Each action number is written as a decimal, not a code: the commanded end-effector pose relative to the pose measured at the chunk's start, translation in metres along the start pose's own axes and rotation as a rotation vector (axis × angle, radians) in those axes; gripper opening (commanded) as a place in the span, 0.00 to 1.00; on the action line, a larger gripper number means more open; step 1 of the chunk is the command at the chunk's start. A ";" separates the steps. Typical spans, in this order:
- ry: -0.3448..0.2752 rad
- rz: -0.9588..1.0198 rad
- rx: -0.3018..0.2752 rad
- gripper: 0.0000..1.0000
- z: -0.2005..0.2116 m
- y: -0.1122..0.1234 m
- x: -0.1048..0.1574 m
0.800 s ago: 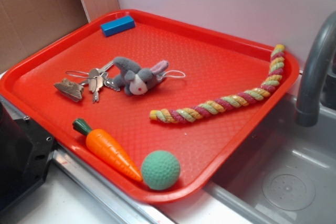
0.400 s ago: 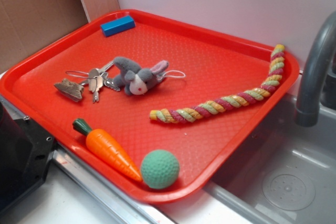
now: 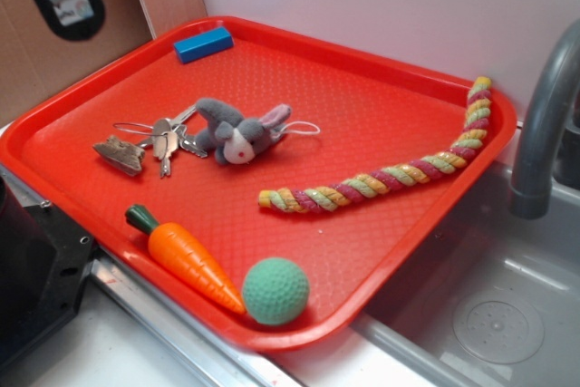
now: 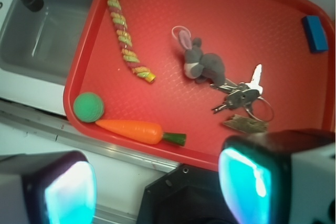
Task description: Grab the green ball.
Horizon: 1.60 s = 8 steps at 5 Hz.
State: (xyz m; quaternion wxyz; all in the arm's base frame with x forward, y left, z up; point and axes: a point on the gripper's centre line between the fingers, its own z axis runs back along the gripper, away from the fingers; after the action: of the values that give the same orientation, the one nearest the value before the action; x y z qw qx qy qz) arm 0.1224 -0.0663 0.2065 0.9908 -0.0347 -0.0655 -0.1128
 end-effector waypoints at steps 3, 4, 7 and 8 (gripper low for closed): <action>-0.016 -0.495 -0.022 1.00 -0.087 -0.032 0.052; -0.009 -0.739 -0.074 1.00 -0.108 -0.057 0.059; 0.021 -1.204 -0.093 1.00 -0.087 -0.121 0.057; 0.021 -1.204 -0.093 1.00 -0.087 -0.121 0.057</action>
State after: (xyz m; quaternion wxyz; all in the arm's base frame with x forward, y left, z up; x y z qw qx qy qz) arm 0.1691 -0.1979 0.1216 0.7490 -0.0305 -0.0348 -0.6609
